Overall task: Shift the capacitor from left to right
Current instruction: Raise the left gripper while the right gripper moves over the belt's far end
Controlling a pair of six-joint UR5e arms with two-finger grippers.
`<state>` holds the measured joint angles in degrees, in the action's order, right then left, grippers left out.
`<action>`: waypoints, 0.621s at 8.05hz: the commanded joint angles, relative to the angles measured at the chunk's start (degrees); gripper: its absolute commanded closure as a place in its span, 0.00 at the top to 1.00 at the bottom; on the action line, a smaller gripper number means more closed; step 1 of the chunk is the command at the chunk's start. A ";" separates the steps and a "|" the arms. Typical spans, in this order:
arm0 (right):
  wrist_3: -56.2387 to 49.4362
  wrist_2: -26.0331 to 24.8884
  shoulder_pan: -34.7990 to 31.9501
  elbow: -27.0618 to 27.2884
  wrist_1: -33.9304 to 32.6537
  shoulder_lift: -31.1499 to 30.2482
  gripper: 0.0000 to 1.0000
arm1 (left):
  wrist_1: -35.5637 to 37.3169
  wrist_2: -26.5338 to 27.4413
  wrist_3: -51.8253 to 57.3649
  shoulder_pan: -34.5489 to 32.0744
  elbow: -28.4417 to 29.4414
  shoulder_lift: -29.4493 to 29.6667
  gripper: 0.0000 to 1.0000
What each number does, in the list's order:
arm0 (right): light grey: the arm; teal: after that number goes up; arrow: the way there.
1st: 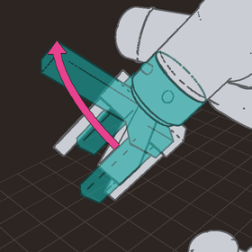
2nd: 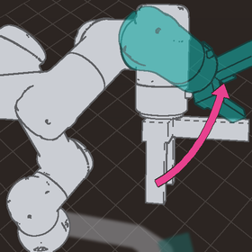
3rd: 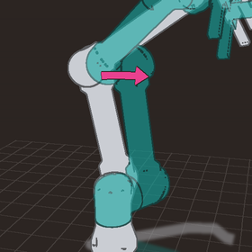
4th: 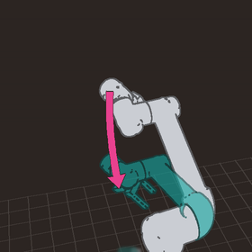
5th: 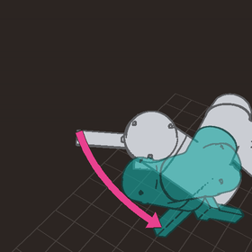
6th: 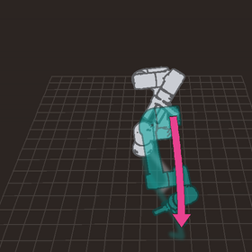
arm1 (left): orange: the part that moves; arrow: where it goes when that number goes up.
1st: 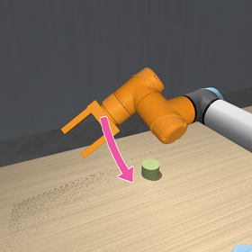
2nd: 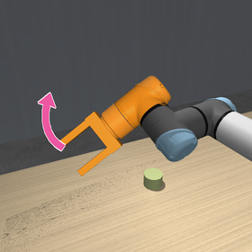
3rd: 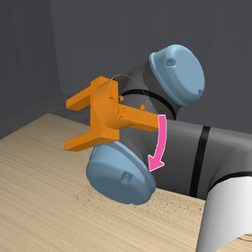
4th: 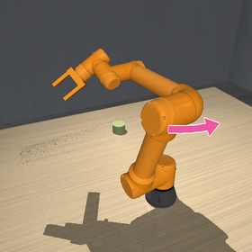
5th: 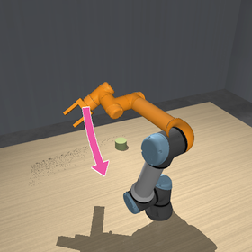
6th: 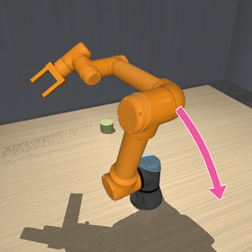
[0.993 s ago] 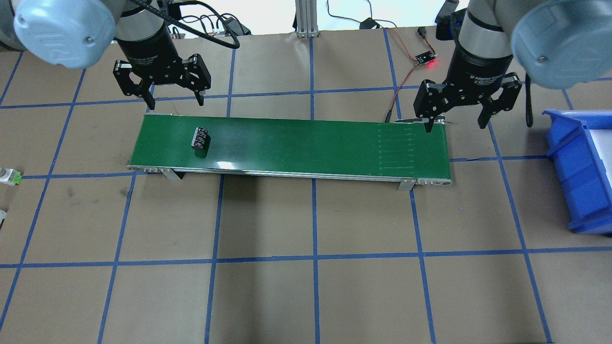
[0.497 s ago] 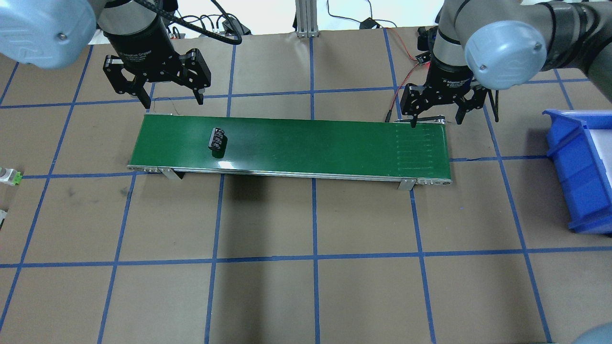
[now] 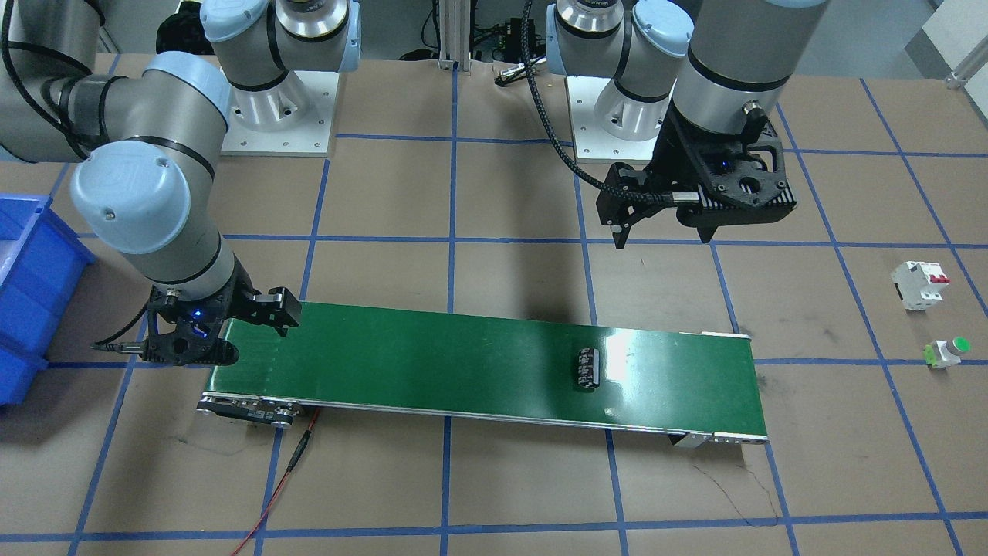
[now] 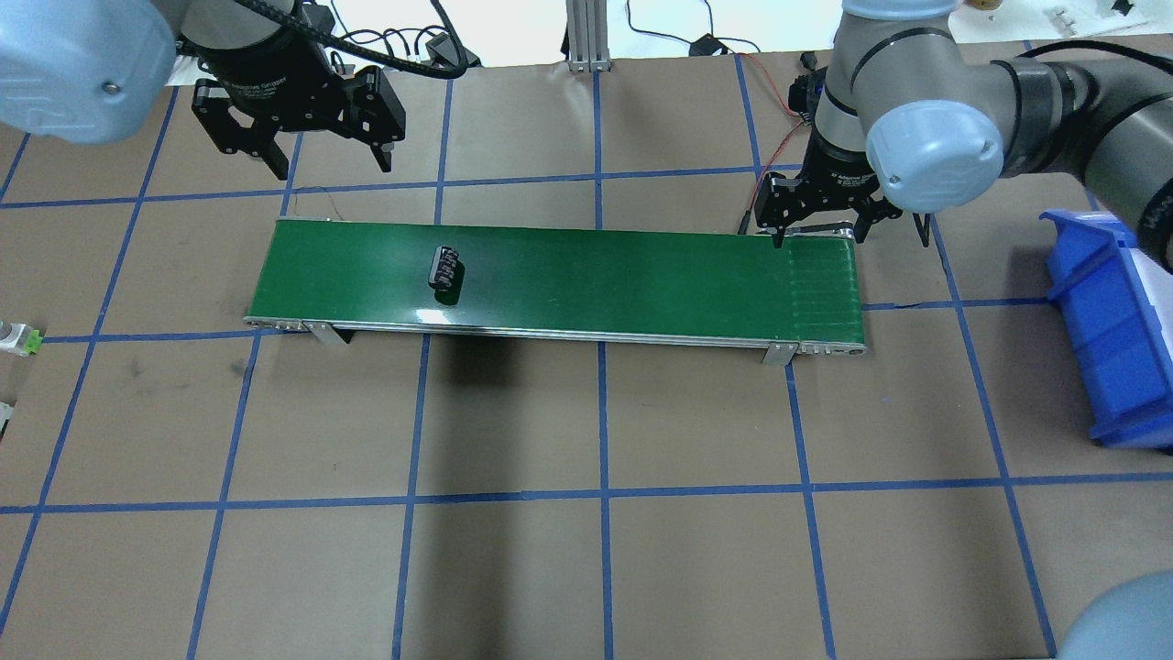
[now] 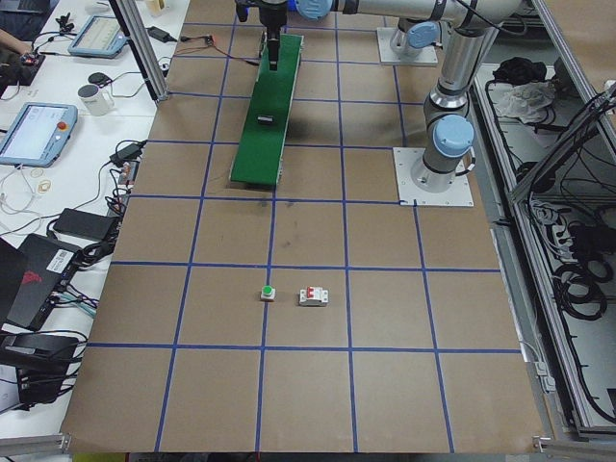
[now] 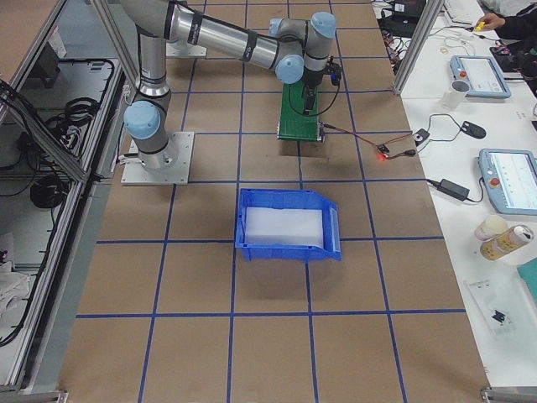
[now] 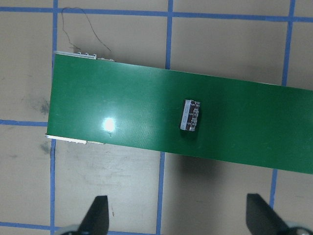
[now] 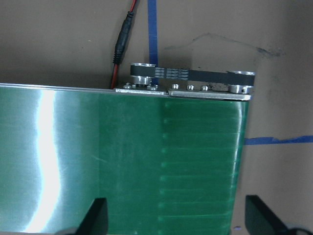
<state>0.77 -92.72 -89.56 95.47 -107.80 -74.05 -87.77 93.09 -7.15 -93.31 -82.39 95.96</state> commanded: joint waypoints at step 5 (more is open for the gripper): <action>0.37 3.60 0.00 2.35 -2.77 -0.30 1.00 | 0.85 3.04 0.12 0.14 0.12 -0.33 1.00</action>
<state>0.70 -88.85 -89.56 97.73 -110.25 -74.19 -86.94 93.93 -7.04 -93.21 -82.29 95.44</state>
